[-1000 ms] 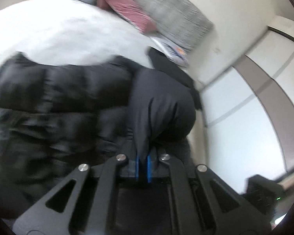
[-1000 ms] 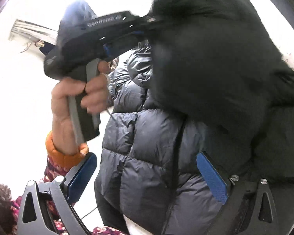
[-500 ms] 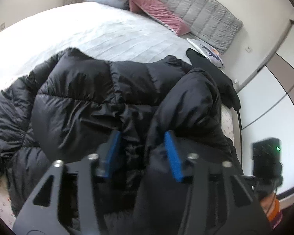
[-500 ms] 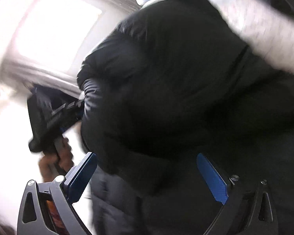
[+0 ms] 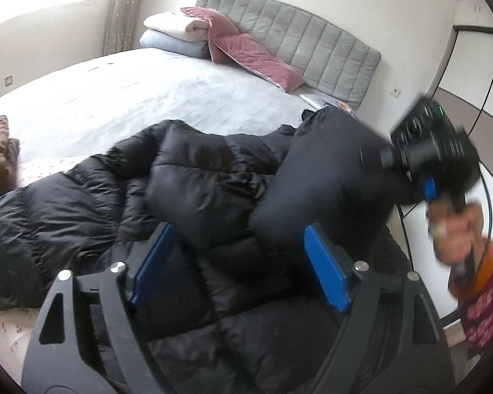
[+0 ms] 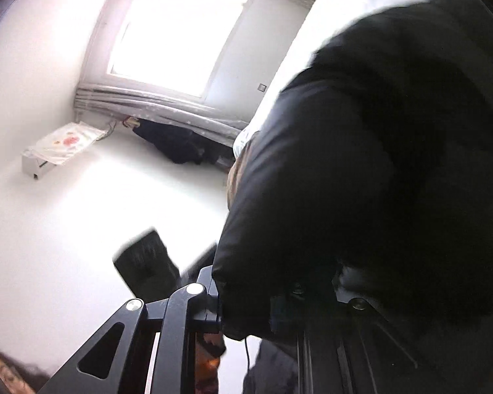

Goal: Fold large clothes

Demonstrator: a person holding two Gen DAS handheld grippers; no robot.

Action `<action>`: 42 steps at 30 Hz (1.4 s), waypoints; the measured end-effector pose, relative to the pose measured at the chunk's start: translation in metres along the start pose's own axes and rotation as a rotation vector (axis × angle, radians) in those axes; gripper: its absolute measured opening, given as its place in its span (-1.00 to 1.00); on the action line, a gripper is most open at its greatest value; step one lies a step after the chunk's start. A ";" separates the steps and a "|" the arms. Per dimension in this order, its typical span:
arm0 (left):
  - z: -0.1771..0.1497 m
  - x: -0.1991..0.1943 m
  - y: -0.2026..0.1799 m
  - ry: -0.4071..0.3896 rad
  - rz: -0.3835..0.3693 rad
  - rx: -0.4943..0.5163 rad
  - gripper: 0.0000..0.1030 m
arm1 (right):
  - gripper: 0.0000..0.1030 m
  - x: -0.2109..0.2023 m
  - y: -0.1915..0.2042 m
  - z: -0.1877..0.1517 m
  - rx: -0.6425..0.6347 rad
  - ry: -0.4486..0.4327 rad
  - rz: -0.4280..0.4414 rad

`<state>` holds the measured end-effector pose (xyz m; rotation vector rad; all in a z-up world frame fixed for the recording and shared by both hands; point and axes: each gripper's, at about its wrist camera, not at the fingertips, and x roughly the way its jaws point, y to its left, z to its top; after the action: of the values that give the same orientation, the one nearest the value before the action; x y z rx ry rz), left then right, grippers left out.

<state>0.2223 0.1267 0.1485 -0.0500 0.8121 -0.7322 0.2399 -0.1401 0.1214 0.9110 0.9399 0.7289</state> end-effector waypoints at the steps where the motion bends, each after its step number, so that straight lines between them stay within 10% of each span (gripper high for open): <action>1: -0.001 -0.004 0.010 0.001 -0.005 -0.018 0.60 | -0.51 0.007 0.008 0.010 0.002 0.004 -0.013; 6: -0.001 -0.009 0.037 0.018 0.018 -0.059 0.62 | 0.56 0.031 0.040 0.056 0.089 0.005 -0.015; 13: 0.010 0.011 0.041 0.026 -0.003 -0.040 0.71 | 0.72 0.025 0.067 0.080 0.044 -0.031 -0.038; 21: 0.027 0.052 0.028 0.038 -0.062 -0.005 0.71 | 0.79 0.068 0.034 0.080 0.129 0.204 -0.276; 30: 0.036 0.103 0.014 0.108 -0.015 0.100 0.69 | 0.79 0.073 0.025 0.080 0.083 0.228 -0.277; 31: 0.038 0.108 0.019 0.106 -0.038 0.071 0.60 | 0.79 0.066 0.025 0.077 0.072 0.221 -0.287; 33: 0.042 0.112 0.026 0.141 -0.132 -0.013 -0.81 | 0.79 0.047 0.024 0.083 0.049 0.198 -0.314; 39: 0.063 0.069 0.041 0.081 -0.652 -0.462 -0.86 | 0.79 -0.036 0.026 0.083 -0.094 -0.041 -0.472; 42: 0.073 0.045 0.064 -0.037 -0.676 -0.576 -0.86 | 0.79 -0.064 0.009 0.084 -0.121 -0.158 -0.553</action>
<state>0.3293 0.1314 0.1508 -0.8874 0.9569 -1.0997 0.2877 -0.2172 0.1768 0.5517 0.9373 0.2333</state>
